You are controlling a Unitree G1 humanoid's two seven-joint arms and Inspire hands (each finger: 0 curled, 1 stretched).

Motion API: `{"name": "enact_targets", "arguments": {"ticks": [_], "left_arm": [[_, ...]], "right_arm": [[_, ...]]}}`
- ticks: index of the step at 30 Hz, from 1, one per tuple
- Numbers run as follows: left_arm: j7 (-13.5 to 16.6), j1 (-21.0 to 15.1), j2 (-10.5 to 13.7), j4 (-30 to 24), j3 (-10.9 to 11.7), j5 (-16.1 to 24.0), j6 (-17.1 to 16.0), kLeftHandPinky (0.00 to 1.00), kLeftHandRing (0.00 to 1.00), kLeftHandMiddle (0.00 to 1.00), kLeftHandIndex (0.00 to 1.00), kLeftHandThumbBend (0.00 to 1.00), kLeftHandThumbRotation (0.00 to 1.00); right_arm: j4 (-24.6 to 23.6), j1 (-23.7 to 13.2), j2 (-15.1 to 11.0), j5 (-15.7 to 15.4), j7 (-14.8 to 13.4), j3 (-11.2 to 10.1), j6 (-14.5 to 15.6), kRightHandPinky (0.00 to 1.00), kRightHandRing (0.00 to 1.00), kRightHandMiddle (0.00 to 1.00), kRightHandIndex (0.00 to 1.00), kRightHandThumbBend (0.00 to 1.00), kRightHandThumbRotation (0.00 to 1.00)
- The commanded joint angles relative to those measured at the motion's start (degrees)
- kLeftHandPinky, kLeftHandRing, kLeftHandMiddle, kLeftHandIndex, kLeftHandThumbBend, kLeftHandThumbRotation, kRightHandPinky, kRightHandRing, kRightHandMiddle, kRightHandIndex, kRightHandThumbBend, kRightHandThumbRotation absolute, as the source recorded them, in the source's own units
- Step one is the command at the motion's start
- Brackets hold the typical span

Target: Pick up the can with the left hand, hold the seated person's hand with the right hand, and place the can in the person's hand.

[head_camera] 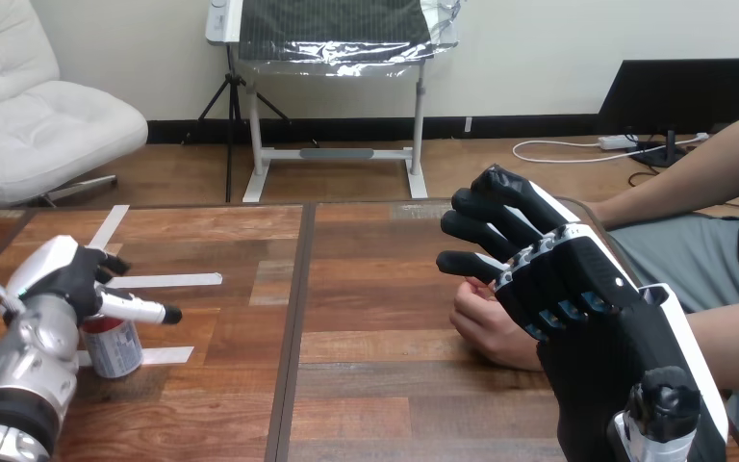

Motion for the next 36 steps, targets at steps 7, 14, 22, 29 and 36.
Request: {"name": "enact_targets", "arguments": {"ticks": [7, 14, 22, 29, 36], "left_arm": [[-1.91, -1.99, 2.79, -6.88, 1.95, -1.4, 2.48, 0.81, 0.87, 0.86, 0.81, 0.95, 0.28], [-2.16, -0.32, 3.62, -10.61, 2.22, -1.34, 2.95, 0.82, 0.87, 0.86, 0.81, 0.95, 0.27], [-2.19, 0.28, 4.39, -11.22, 1.72, -0.93, 2.25, 0.8, 0.86, 0.85, 0.8, 0.94, 0.27], [-2.3, 1.05, 4.76, -12.96, 2.03, -1.27, 2.65, 0.8, 0.86, 0.86, 0.81, 0.94, 0.26], [-2.21, 1.48, 5.12, -13.87, 1.82, -0.96, 3.05, 0.8, 0.86, 0.86, 0.82, 0.95, 0.26]], "right_arm": [[-0.66, -1.7, 0.88, 0.31, -0.05, 0.24, -1.06, 0.78, 0.85, 0.86, 0.86, 1.0, 0.87], [-0.66, -1.65, 0.91, 0.26, -0.12, 0.21, -1.04, 0.78, 0.85, 0.86, 0.87, 1.0, 0.87], [-0.53, -1.72, 0.97, 0.14, -0.03, 0.28, -1.28, 0.78, 0.85, 0.86, 0.87, 1.0, 0.87], [-0.48, -1.72, 1.07, 0.02, -0.14, 0.29, -1.25, 0.78, 0.85, 0.86, 0.87, 1.0, 0.87], [-0.39, -1.68, 1.06, 0.11, -0.12, 0.31, -1.24, 0.78, 0.85, 0.86, 0.87, 1.0, 0.88]]}}
